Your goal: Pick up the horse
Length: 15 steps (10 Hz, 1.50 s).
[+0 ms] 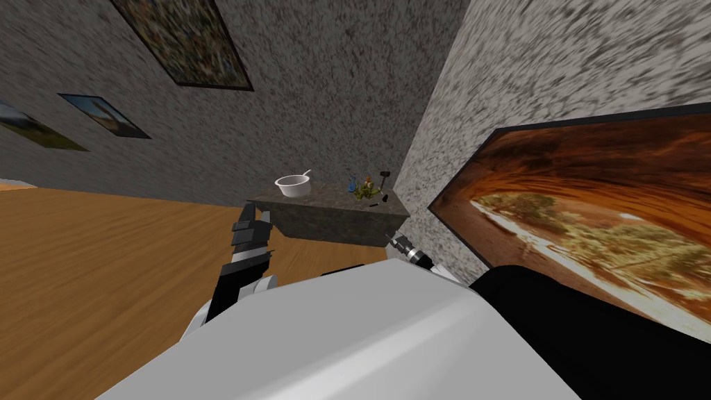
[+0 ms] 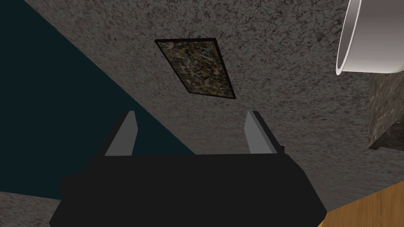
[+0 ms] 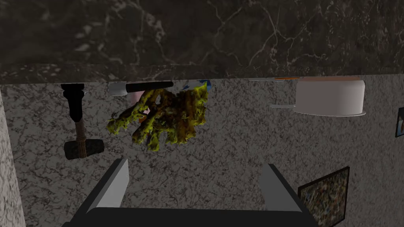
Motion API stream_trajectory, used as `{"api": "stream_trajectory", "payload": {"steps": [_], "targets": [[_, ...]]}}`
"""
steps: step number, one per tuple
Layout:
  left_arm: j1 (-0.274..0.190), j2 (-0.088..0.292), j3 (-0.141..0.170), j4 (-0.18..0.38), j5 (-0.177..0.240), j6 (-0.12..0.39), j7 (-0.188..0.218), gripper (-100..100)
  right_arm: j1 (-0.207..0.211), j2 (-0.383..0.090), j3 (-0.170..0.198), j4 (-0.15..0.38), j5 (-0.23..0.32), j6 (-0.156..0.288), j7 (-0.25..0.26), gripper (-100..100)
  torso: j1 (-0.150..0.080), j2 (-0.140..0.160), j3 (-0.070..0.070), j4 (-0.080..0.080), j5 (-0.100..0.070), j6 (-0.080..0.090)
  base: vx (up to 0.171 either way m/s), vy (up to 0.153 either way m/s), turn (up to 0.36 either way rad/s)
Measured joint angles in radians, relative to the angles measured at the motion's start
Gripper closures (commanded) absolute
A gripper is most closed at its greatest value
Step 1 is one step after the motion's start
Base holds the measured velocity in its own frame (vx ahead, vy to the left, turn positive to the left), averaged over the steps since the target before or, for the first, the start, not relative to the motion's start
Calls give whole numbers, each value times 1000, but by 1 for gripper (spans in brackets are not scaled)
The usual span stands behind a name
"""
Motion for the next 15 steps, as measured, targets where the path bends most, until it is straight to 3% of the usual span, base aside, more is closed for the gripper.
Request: {"api": "stream_trajectory", "payload": {"steps": [3, 5, 15], "targets": [[0, 0, 0, 0, 0, 0, 0, 0, 18, -86, -8, 52, 60, 40, 34, -100, 1, -2, -1, 0, 0, 0, 10, 86, 118], [0, 0, 0, 0, 0, 0, 0, 0, 25, -136, -16, 103, 93, 44, 64, -100, -1, -3, -2, -1, 0, 0, 14, 53, 86], [0, 0, 0, 0, 0, 0, 0, 0, 28, -401, -37, 303, 219, 105, 127, -100, -5, -6, -4, -1, -1, 0, 53, 33, 111]]}}
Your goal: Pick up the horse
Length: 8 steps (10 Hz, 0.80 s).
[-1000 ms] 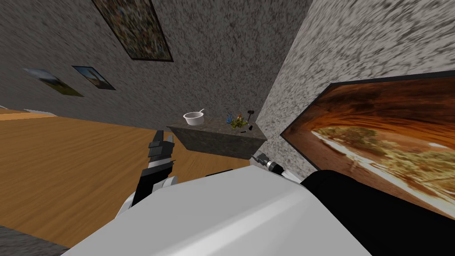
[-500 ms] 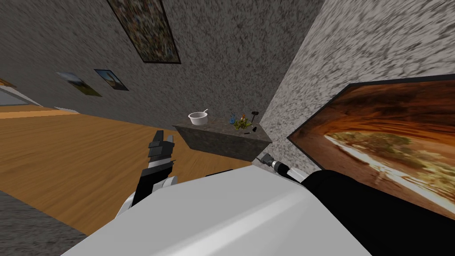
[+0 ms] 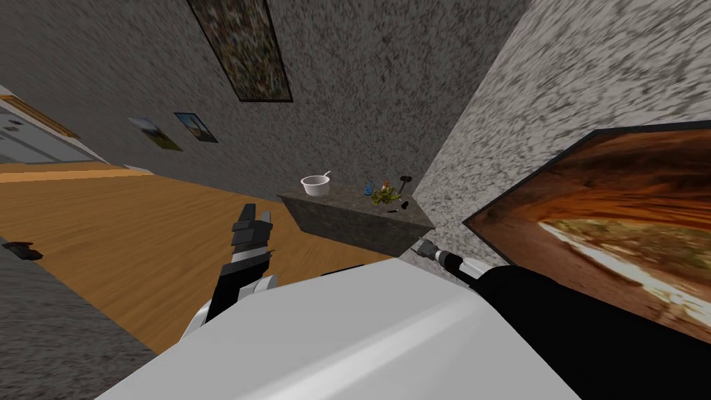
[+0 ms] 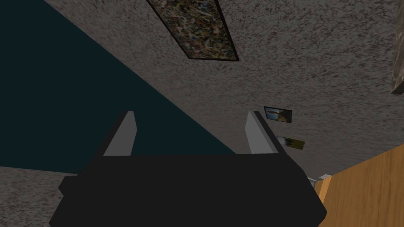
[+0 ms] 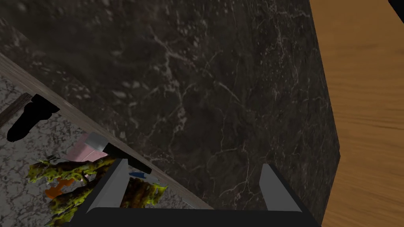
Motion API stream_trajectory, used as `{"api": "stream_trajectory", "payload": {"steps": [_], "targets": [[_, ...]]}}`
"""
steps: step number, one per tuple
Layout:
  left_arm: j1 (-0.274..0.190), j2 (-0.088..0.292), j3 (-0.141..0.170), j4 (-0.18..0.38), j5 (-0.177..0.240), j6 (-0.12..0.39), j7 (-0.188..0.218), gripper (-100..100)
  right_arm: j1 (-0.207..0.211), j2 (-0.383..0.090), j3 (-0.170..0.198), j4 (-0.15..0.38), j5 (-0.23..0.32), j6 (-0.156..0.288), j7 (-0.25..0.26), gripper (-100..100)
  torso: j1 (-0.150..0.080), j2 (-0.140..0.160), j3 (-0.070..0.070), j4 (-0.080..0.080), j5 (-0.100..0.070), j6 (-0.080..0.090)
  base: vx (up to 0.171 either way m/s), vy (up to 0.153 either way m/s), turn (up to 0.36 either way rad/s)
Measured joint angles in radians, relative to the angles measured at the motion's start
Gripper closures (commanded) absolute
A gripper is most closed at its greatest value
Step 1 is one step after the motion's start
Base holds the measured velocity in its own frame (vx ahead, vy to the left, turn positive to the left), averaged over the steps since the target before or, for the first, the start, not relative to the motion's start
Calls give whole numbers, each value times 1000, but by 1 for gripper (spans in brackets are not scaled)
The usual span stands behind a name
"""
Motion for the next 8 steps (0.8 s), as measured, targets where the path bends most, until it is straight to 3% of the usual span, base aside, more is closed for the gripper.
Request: {"api": "stream_trajectory", "payload": {"steps": [2, 4, 6, 7, 8], "targets": [[0, 0, 0, 0, 0, 0, 0, 0, -9, -67, 6, 45, 29, 25, 3, -100, -1, -2, -1, 0, 0, 0, 97, 4, 101], [0, 0, 0, 0, 0, 0, 0, 0, -13, -130, -6, 118, 54, 22, 18, -100, -3, -5, -3, -1, 0, 0, 127, -26, 142], [0, 0, 0, 0, 0, 0, 0, 0, -16, -178, -5, 153, 75, 38, 24, -100, -2, -3, -2, -1, -1, 0, 129, -19, 141], [0, 0, 0, 0, 0, 0, 0, 0, -39, -213, 9, 195, 90, 44, 23, -100, -2, -6, -3, -1, -1, 0, 113, -29, 86], [0, 0, 0, 0, 0, 0, 0, 0, -37, -236, 14, 198, 97, 57, 18, -100, -2, -4, -2, -1, -1, 0, 93, -15, 113]]}}
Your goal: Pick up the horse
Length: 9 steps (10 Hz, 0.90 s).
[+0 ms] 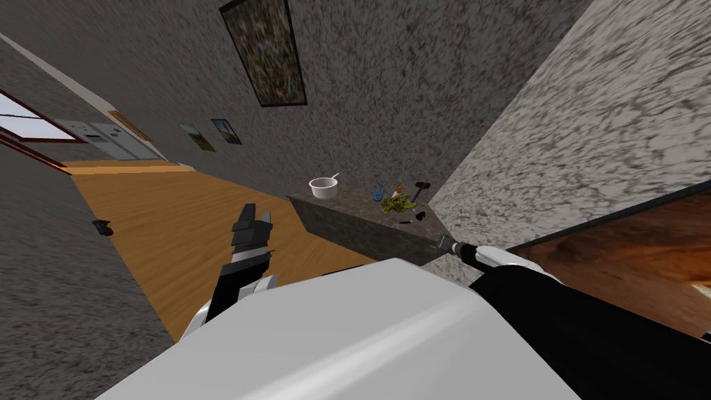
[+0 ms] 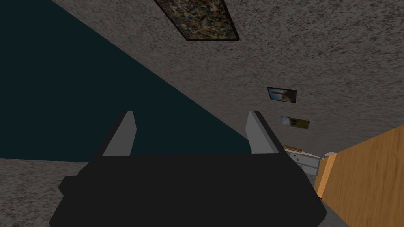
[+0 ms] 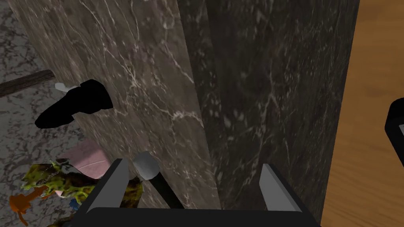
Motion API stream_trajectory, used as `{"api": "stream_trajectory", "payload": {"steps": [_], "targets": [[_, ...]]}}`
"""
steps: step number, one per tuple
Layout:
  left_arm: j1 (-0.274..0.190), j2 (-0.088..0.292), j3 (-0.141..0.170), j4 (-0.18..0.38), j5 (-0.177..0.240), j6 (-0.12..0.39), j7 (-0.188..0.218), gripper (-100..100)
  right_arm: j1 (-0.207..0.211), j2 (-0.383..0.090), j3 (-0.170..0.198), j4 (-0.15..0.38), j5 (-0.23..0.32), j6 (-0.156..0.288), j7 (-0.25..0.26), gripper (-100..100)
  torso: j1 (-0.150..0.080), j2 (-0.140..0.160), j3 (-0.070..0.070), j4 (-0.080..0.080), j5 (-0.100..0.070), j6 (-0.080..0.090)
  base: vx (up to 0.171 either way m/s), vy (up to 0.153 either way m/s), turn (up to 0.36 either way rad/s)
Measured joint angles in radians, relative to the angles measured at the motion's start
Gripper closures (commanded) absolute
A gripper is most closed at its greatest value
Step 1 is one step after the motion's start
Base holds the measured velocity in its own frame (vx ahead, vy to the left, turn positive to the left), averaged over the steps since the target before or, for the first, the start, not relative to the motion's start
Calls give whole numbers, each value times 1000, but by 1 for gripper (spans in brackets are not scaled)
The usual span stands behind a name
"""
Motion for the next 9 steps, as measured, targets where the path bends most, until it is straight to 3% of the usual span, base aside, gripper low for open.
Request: {"api": "stream_trajectory", "payload": {"steps": [1, 2, 4, 7, 8, 9], "targets": [[0, 0, 0, 0, 0, 0, 0, 0, -12, -24, 8, 25, 11, 7, 0, -100, 1, 1, 1, 0, 0, 0, 138, -57, 139], [0, 0, 0, 0, 0, 0, 0, 0, 11, -48, -7, 33, 19, 15, 6, -100, -1, 0, 0, 0, 0, 0, 188, -81, 187], [0, 0, 0, 0, 0, 0, 0, 0, -19, -116, 24, 87, 39, 33, -11, -100, -4, -5, -3, -1, -1, -1, 184, -86, 167], [0, 0, 0, 0, 0, 0, 0, 0, -12, -170, 34, 137, 58, 37, -14, -100, -4, -4, -3, -1, -1, 0, 148, -86, 102], [0, 0, 0, 0, 0, 0, 0, 0, -13, -172, 34, 139, 58, 36, -14, 0, 0, 1, 0, 0, -1, 1, 15, -10, 2], [0, 0, 0, 0, 0, 0, 0, 0, -13, -172, 34, 139, 58, 36, -14, -100, 2, 5, 3, 1, 0, 1, 14, 2, 48]]}}
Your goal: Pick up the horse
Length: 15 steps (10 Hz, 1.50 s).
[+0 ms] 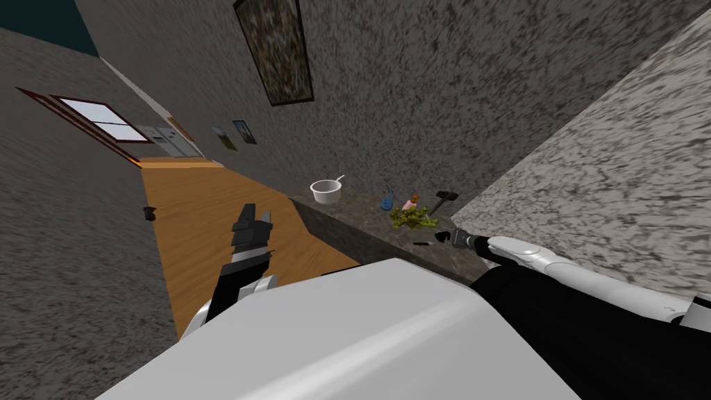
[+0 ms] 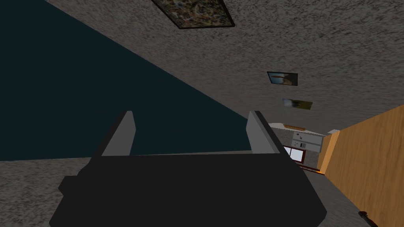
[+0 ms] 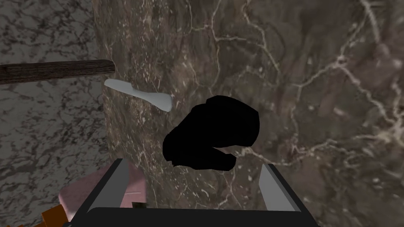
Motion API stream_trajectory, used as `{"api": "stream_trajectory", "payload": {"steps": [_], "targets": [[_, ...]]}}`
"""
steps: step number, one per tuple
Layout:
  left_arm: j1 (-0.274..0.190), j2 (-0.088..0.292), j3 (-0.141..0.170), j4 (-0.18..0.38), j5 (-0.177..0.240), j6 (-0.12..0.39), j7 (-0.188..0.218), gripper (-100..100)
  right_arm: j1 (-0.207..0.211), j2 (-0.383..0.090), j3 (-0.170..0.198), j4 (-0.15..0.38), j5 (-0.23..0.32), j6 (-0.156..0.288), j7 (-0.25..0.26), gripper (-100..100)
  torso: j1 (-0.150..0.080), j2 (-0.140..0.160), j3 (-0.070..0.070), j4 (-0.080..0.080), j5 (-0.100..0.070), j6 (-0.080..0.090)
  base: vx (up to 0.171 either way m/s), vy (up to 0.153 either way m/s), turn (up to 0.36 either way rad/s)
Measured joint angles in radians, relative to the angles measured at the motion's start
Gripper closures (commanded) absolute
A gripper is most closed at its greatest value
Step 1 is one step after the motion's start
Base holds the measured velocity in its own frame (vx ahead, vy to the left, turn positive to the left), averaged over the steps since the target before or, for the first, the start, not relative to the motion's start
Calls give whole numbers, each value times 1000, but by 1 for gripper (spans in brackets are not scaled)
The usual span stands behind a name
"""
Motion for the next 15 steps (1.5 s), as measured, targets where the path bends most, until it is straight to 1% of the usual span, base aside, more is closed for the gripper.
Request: {"api": "stream_trajectory", "payload": {"steps": [1, 2, 5, 7, 8, 9, 11, 12, 13, 15], "targets": [[0, 0, 0, 0, 0, 0, 0, 0, -14, 7, 3, 21, -8, -8, 14, -100, 1, 1, 1, 0, 0, 0, 14, 14, 76], [0, 0, 0, 0, 0, 0, 0, 0, -14, 12, -3, 40, -24, -20, 37, -100, 2, 2, 1, 1, 1, 0, 15, 17, 59], [0, 0, 0, 0, 0, 0, 0, 0, -37, 38, -12, 103, -58, -55, 105, -100, 2, 3, 2, 1, 1, 0, 8, 13, 44], [0, 0, 0, 0, 0, 0, 0, 0, -64, 57, -16, 161, -89, -90, 159, -100, 3, 2, 2, 1, 1, 0, 13, 14, 49], [0, 0, 0, 0, 0, 0, 0, 0, -72, 64, -17, 181, -96, -101, 179, -100, 2, 3, 2, 1, 1, 0, 10, 11, 39], [0, 0, 0, 0, 0, 0, 0, 0, -71, 71, -23, 195, -108, -109, 201, -100, 2, 3, 2, 1, 1, 0, 14, 13, 76], [0, 0, 0, 0, 0, 0, 0, 0, -108, 99, -27, 265, -137, -148, 266, -100, 2, 2, 1, 1, 1, 0, 17, 14, 58], [0, 0, 0, 0, 0, 0, 0, 0, -119, 104, -27, 296, -154, -164, 292, -100, 3, 2, 1, 1, 1, 0, 7, 7, 11], [0, 0, 0, 0, 0, 0, 0, 0, -120, 104, -28, 299, -156, -168, 298, 100, 2, 3, 2, 1, 1, 0, 0, 0, 0], [0, 0, 0, 0, 0, 0, 0, 0, -119, 104, -27, 299, -155, -168, 298, 100, 2, 3, 2, 1, 1, 0, 0, 0, 0]]}}
